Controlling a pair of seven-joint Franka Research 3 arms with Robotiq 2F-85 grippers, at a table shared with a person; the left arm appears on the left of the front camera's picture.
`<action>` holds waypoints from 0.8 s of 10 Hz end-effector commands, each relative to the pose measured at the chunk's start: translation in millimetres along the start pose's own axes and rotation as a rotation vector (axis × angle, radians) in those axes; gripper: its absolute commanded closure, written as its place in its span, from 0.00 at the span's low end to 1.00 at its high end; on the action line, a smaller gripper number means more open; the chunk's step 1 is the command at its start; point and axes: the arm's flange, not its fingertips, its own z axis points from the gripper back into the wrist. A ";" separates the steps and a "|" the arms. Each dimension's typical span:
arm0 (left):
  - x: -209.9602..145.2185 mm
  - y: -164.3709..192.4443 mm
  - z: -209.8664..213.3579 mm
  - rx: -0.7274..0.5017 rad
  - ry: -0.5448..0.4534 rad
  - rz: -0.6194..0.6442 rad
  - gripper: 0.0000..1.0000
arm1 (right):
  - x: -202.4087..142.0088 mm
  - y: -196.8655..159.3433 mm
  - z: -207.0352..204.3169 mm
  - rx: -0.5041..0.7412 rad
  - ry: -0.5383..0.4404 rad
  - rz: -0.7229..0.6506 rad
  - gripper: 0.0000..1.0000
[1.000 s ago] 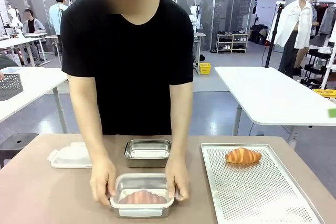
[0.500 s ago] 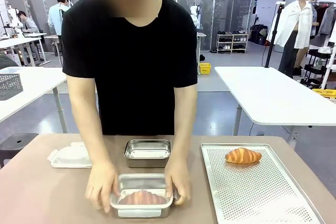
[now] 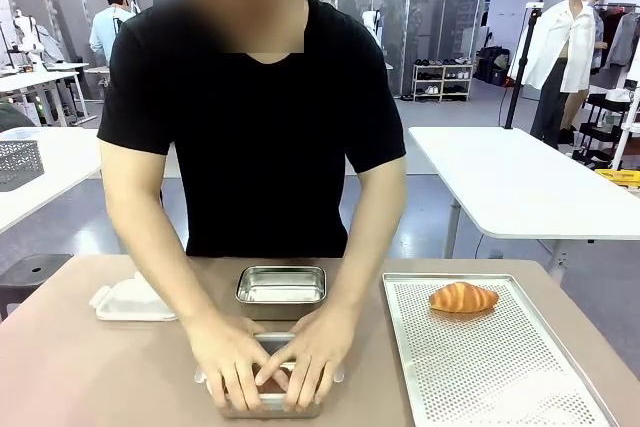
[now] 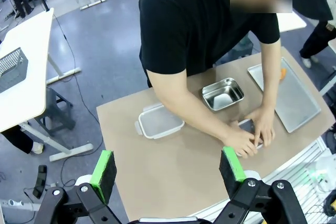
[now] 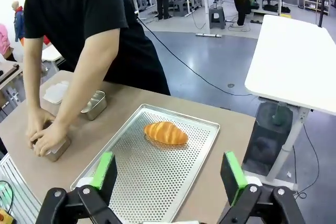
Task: Place the bread into the airtight container.
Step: Pick up a Butter Roll and place it into an empty Airtight Container.
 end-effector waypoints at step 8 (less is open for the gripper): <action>0.4 -0.5 1.1 -0.003 -0.001 -0.003 0.00 | -0.6 -2.6 -1.1 0.003 -0.013 0.005 0.00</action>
